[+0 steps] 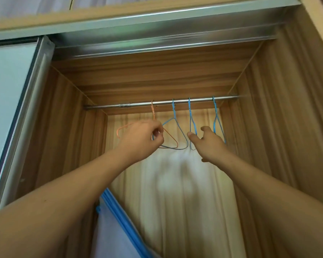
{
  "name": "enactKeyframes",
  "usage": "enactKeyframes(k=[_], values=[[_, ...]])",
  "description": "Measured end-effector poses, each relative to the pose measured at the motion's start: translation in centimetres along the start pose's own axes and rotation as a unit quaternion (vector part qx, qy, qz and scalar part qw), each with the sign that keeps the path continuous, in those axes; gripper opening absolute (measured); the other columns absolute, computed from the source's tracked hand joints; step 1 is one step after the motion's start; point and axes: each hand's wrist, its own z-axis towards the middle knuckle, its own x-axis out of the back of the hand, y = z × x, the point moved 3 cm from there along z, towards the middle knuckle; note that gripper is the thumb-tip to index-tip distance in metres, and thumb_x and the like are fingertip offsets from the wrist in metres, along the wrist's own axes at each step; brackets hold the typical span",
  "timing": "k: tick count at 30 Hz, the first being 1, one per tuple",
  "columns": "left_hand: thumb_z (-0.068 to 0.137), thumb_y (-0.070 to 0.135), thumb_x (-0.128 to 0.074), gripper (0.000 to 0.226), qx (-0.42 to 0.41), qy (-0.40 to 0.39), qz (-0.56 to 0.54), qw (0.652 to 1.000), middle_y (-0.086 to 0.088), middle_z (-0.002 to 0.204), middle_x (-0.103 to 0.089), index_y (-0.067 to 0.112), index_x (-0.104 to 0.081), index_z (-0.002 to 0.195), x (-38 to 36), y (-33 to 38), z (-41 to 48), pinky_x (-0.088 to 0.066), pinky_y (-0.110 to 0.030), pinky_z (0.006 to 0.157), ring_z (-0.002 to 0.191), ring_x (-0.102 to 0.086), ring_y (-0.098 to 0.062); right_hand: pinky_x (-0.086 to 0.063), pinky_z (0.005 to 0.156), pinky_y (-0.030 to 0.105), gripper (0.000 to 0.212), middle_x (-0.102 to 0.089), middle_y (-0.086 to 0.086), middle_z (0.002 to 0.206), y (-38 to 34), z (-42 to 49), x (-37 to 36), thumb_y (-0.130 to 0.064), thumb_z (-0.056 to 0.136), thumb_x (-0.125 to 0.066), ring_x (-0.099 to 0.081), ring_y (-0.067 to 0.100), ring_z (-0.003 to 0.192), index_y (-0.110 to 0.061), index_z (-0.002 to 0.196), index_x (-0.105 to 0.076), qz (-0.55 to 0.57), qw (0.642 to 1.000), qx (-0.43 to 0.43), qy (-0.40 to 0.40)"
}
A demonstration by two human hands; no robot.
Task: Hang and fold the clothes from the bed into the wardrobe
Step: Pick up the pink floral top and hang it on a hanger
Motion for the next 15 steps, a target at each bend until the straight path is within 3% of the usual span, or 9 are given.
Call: enactKeyframes(k=[3,6,8,10,11,13,15], values=[[0.086,0.058,-0.056,0.045,0.071,-0.027,0.180,0.981,0.000,0.124,-0.055,0.032,-0.059,0.122,0.7,-2.0,2.0,-0.039,-0.044,0.098,0.123,-0.047,-0.027,-0.063,0.067,0.047,0.065,-0.060,0.003,0.093,-1.5,1.1,0.0,-0.057,0.095,-0.051,-0.062,0.024,0.087,-0.017,0.145,-0.036,0.000,1.000,-0.011,0.012],[0.082,0.072,-0.056,0.074,0.224,-0.135,0.141,0.955,-0.010,0.145,-0.041,0.031,-0.045,0.142,0.8,-4.6,3.4,-0.039,-0.049,0.106,0.133,-0.042,-0.037,-0.063,0.066,0.046,0.054,-0.056,0.004,0.104,-2.9,2.1,-0.4,-0.043,0.099,-0.048,-0.062,0.025,0.084,-0.018,0.146,-0.039,-0.026,1.000,-0.010,0.013],[0.081,0.071,-0.060,0.085,0.258,-0.177,0.084,0.946,-0.011,0.150,-0.043,0.025,-0.038,0.149,0.2,-5.7,4.0,-0.043,-0.044,0.107,0.134,-0.046,-0.035,-0.062,0.073,0.047,0.040,-0.054,0.007,0.105,-3.6,2.6,-0.9,-0.030,0.100,-0.043,-0.063,0.030,0.081,-0.013,0.136,-0.046,-0.059,0.998,0.001,0.013],[0.082,0.068,-0.062,0.089,0.280,-0.176,0.006,0.944,-0.005,0.146,-0.050,0.020,-0.036,0.152,-0.4,-5.9,4.1,-0.051,-0.039,0.096,0.123,-0.055,-0.030,-0.060,0.080,0.049,0.029,-0.057,0.011,0.106,-3.9,3.0,-1.7,-0.019,0.098,-0.040,-0.063,0.034,0.085,-0.008,0.123,-0.048,-0.081,0.997,0.002,0.006],[0.083,0.067,-0.063,0.089,0.299,-0.169,-0.052,0.938,-0.002,0.139,-0.052,0.019,-0.035,0.152,-0.8,-5.7,4.0,-0.055,-0.035,0.084,0.112,-0.059,-0.027,-0.059,0.079,0.048,0.029,-0.058,0.013,0.107,-4.0,3.1,-2.2,-0.015,0.096,-0.039,-0.063,0.035,0.088,-0.007,0.123,-0.047,-0.083,0.997,0.002,0.001],[0.086,0.063,-0.062,0.078,0.329,-0.163,-0.162,0.916,0.001,0.125,-0.056,0.021,-0.039,0.148,-1.7,-5.1,3.7,-0.051,-0.028,0.065,0.097,-0.065,-0.021,-0.054,0.068,0.039,0.037,-0.058,0.013,0.105,-4.3,3.2,-3.4,-0.013,0.096,-0.040,-0.060,0.034,0.089,-0.003,0.132,-0.044,-0.084,0.996,0.006,-0.010],[0.092,0.059,-0.057,0.054,0.333,-0.172,-0.231,0.898,-0.001,0.118,-0.061,0.023,-0.050,0.132,-2.7,-4.7,3.7,-0.050,-0.027,0.064,0.089,-0.067,-0.017,-0.043,0.061,0.031,0.047,-0.057,0.013,0.105,-5.0,3.0,-4.7,-0.013,0.096,-0.041,-0.057,0.031,0.090,-0.003,0.142,-0.038,-0.082,0.996,0.015,-0.027]])
